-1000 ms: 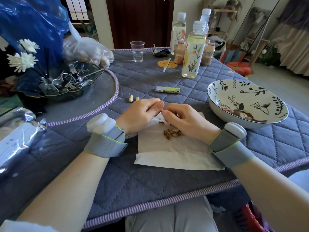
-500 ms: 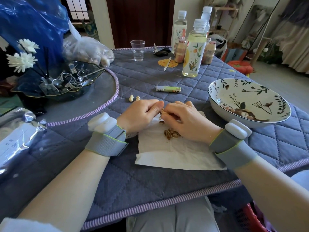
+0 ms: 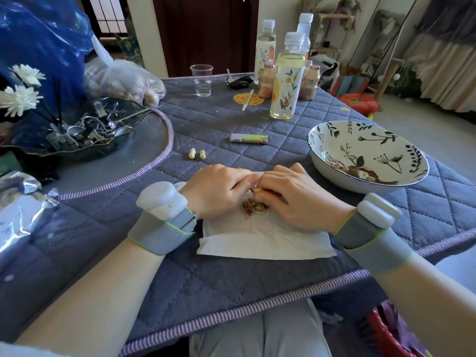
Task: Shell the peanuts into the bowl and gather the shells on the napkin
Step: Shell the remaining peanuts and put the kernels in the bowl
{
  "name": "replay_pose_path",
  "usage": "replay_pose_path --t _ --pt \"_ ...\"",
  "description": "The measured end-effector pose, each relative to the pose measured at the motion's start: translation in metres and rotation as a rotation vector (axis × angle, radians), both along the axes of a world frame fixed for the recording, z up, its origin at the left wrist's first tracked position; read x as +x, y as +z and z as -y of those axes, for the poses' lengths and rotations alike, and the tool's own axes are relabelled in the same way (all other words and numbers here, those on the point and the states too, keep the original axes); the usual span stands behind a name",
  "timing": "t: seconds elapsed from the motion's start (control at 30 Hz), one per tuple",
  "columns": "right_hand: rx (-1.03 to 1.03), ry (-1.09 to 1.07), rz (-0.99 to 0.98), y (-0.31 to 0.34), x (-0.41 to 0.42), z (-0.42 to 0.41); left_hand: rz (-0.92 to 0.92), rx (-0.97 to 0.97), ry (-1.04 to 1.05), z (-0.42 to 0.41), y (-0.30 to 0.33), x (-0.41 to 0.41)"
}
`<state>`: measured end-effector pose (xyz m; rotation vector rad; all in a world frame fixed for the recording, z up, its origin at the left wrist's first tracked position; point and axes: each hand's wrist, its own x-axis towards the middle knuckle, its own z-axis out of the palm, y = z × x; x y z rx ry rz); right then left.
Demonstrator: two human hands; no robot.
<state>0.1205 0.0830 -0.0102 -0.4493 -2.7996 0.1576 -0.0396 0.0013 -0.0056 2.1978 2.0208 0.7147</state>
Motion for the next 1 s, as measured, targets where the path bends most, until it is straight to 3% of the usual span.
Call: replay_pose_path --t 0.23,0.53,0.77,1.0 --pt "0.038 -0.023 -0.013 0.000 0.004 0.002 0.019 0.051 -0.024 0.001 0.000 0.004" --pt "0.169 -0.103 -0.164 0.000 0.004 0.001 0.071 -0.043 0.051 0.002 0.003 0.008" --pt "0.286 -0.152 -0.122 0.001 0.002 0.006 0.073 -0.079 0.055 0.005 0.007 0.008" --pt "0.246 -0.183 -0.095 0.001 0.009 0.000 0.039 -0.091 0.089 0.007 0.011 0.005"
